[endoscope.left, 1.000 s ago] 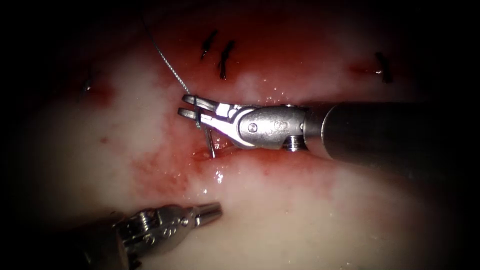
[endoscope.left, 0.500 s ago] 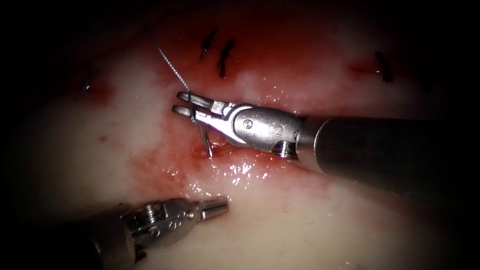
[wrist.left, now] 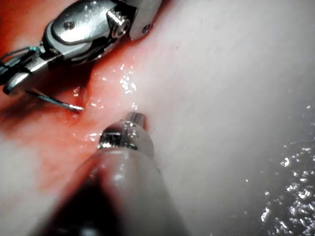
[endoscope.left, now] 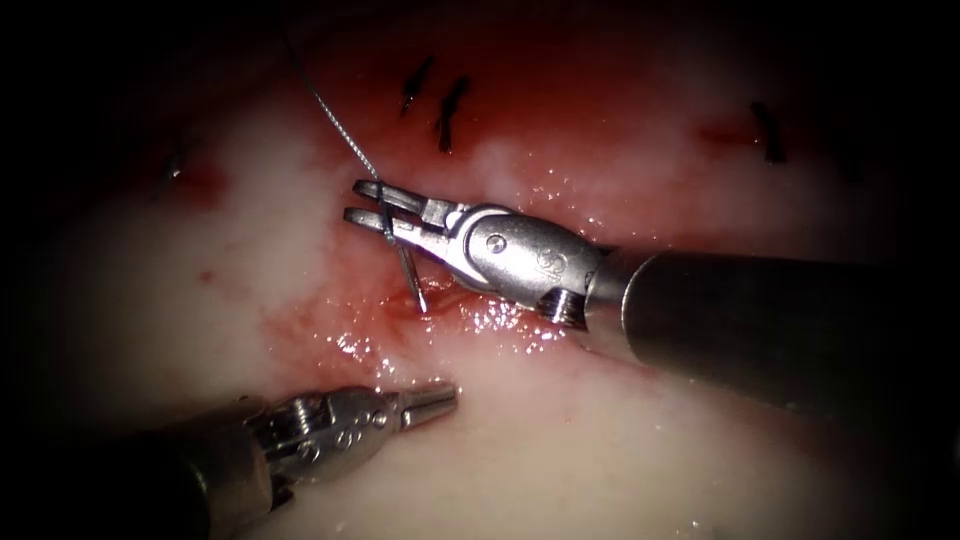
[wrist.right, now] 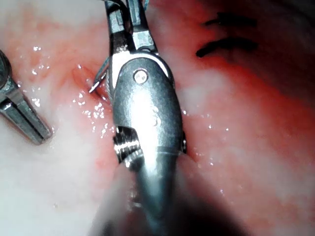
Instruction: Wound Closure
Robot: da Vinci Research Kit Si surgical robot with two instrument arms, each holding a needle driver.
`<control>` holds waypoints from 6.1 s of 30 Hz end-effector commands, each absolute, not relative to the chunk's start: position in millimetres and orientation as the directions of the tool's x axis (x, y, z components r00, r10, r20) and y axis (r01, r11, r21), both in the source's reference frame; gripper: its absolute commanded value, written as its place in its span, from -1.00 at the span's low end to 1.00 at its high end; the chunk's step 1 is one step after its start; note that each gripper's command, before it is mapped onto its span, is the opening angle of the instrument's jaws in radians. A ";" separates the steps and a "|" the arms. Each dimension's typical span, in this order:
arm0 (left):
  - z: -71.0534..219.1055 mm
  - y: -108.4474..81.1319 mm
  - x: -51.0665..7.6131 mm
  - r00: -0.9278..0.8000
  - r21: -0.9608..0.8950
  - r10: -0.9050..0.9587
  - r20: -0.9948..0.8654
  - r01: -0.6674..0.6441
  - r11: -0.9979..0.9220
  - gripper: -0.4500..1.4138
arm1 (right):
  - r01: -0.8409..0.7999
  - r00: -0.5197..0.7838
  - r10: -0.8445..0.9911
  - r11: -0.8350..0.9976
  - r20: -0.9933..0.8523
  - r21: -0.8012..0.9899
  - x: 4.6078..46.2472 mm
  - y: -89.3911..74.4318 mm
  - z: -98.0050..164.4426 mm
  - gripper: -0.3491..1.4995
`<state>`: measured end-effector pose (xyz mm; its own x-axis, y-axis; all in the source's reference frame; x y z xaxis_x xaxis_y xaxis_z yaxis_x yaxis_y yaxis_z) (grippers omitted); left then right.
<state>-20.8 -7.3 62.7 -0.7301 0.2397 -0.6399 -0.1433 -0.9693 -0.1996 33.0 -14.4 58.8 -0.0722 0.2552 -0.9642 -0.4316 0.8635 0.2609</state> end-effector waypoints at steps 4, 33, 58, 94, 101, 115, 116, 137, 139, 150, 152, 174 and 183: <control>63.2 -7.3 -21.0 -0.728 -0.206 0.243 -0.641 -0.141 -0.968 -0.44 | -0.435 -0.097 0.284 0.850 -0.954 0.297 33.9 -14.7 59.3 -1.00; 64.5 -5.8 -17.6 -0.732 -0.209 0.262 -0.628 -0.165 -0.964 -0.48 | -0.349 -0.078 0.783 0.558 -0.617 0.753 33.7 -15.2 59.6 -1.00; 64.6 -5.5 -16.2 -0.732 -0.215 0.270 -0.625 -0.171 -0.962 -0.48 | -0.245 0.001 0.989 0.146 -0.150 0.958 34.4 -18.9 59.2 -1.00; 62.8 -5.4 -15.6 -0.727 -0.200 0.268 -0.632 -0.181 -0.963 -0.44 | -0.233 -0.163 0.981 0.070 -0.110 0.970 31.2 -22.2 57.9 -0.18; 61.8 -6.2 -16.3 -0.687 -0.138 0.170 -0.707 -0.101 -0.985 -0.04 | -0.266 -0.176 0.956 0.182 -0.233 0.947 28.5 -19.1 57.9 0.47; 59.8 -5.1 -18.6 -0.545 0.110 -0.086 -0.834 -0.010 -0.994 0.16 | -0.306 -0.231 0.876 0.348 -0.423 0.886 18.6 -13.6 55.9 0.85; 59.7 -5.1 -19.1 -0.537 0.128 -0.106 -0.837 -0.004 -0.992 0.16 | -0.301 -0.234 0.876 0.347 -0.421 0.888 18.3 -13.5 55.8 0.82; 61.9 -3.8 -21.2 -0.550 0.165 -0.151 -0.821 0.025 -0.986 -0.15 | -0.312 -0.224 0.871 0.361 -0.438 0.879 19.5 -14.5 56.2 0.65; 62.1 -4.1 -21.3 -0.551 0.147 -0.156 -0.820 0.060 -0.987 -0.29 | -0.313 -0.222 0.871 0.361 -0.438 0.878 19.5 -14.5 56.2 0.65; 62.3 -2.6 -20.4 -0.531 0.055 -0.067 -0.845 0.037 -0.998 -1.00 | -0.311 -0.209 0.875 0.364 -0.437 0.878 19.5 -14.9 56.0 0.43; 62.2 -2.7 -20.3 -0.516 -0.014 0.007 -0.857 0.010 -1.000 -1.00 | -0.317 -0.184 0.882 0.365 -0.434 0.875 19.5 -15.1 55.9 0.40; 54.5 -4.4 -20.0 -0.083 -0.707 0.702 -0.707 0.062 -0.704 -1.00 | -0.358 0.059 0.626 0.740 -0.778 0.569 21.5 -14.8 55.6 0.60; 49.7 -5.2 -19.5 -0.007 -0.778 0.788 -0.616 0.163 -0.607 -1.00 | -0.307 0.105 0.537 0.818 -0.837 0.486 21.8 -15.4 55.3 0.74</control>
